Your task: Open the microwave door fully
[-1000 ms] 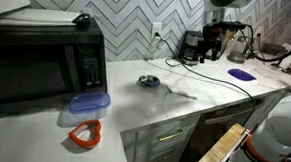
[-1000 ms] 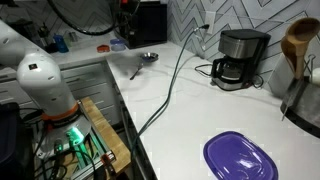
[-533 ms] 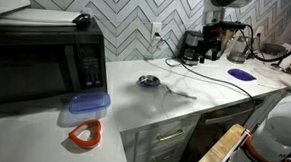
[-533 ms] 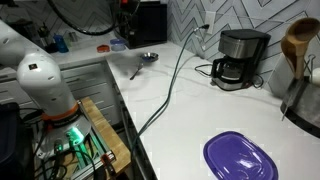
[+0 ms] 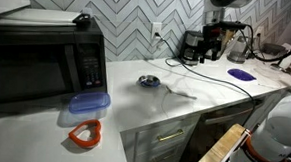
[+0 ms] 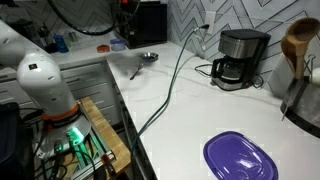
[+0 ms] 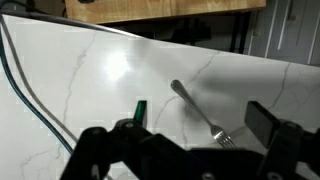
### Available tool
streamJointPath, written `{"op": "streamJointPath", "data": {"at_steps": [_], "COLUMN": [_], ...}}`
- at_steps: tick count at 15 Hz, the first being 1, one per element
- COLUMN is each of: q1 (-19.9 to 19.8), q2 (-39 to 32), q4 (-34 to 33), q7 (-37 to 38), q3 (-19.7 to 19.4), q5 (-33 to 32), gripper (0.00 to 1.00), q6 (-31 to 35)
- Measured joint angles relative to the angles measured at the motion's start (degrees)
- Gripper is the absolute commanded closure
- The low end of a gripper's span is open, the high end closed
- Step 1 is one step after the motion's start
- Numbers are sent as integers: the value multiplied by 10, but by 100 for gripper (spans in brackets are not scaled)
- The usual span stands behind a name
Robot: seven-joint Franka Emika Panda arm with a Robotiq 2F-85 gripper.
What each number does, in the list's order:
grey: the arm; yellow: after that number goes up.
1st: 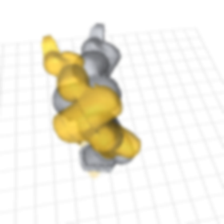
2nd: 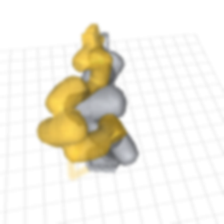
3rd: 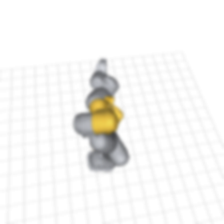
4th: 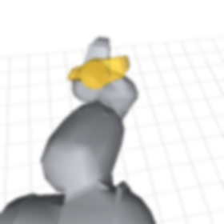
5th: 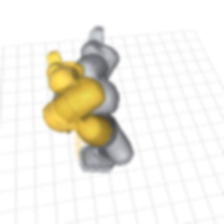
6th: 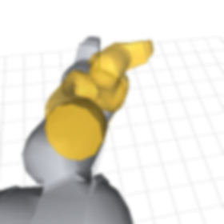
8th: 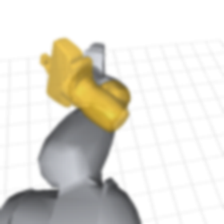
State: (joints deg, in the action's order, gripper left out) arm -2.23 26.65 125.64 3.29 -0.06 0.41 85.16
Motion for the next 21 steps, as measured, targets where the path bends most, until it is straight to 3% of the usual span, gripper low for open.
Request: {"op": "streamJointPath", "data": {"at_steps": [8, 15, 21], "q1": [12, 102, 172], "q2": [-1, 2, 1], "q4": [0, 0, 2], "q7": [-22, -95, -143], "q3": [10, 78, 114], "q5": [0, 4, 12], "gripper": [0, 0, 0], "q6": [3, 30, 160]}}
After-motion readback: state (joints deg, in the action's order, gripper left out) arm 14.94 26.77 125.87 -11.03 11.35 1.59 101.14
